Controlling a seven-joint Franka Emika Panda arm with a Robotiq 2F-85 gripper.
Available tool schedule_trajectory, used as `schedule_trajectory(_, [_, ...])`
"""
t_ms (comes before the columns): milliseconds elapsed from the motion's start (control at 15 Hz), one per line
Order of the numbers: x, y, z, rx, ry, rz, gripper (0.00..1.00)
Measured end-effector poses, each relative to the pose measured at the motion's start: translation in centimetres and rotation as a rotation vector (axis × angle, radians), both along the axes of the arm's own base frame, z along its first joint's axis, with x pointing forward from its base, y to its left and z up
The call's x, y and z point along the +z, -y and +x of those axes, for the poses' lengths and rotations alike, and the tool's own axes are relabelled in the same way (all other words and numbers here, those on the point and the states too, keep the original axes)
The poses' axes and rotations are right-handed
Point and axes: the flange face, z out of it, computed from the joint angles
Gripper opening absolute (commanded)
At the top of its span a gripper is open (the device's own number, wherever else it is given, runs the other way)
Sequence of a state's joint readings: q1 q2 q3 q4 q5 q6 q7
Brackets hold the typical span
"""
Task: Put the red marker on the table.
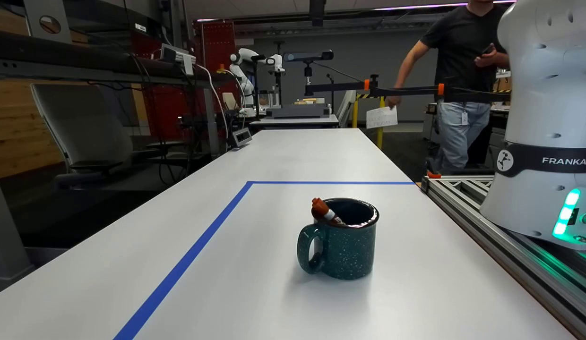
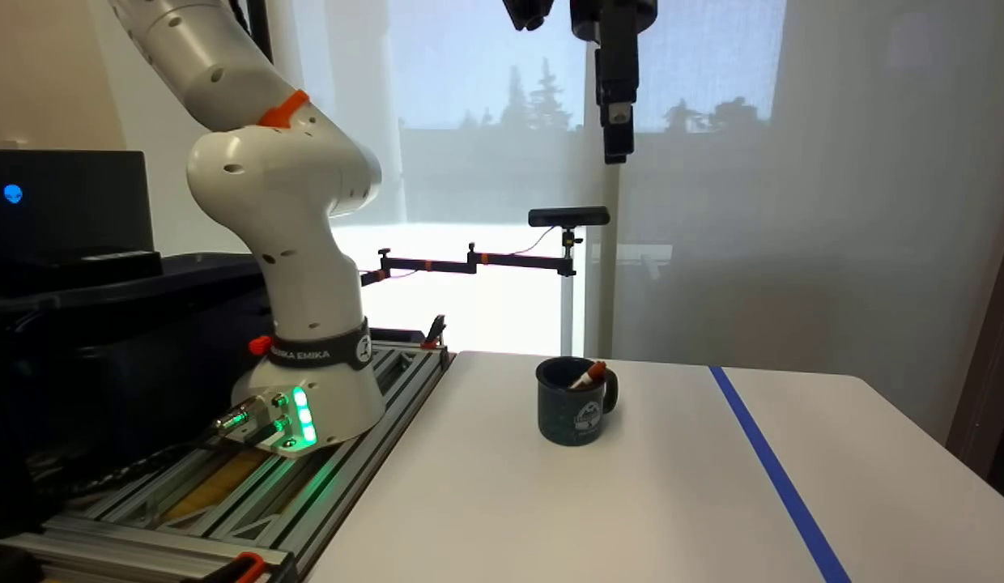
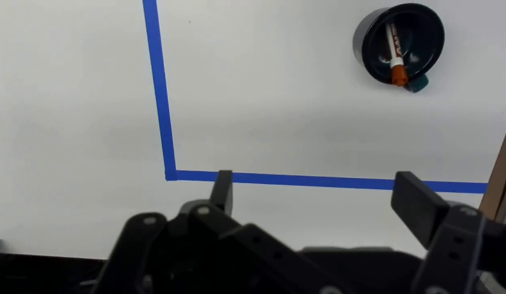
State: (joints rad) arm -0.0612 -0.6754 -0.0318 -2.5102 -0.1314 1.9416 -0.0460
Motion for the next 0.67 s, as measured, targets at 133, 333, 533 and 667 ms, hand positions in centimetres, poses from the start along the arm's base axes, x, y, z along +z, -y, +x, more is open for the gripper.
schedule_trajectory(133, [-1.4,-0.2,0.4,0.004,-0.013,0.013,1.00])
schedule_trajectory(333, [-3.7,-0.8,0.8,0.014,-0.019,0.040,1.00])
schedule_trajectory(533, [-6.0,-1.7,0.7,0.038,-0.012,0.063,1.00])
schedule_trajectory(667, [-7.6,-2.3,0.4,0.063,-0.012,0.068,1.00])
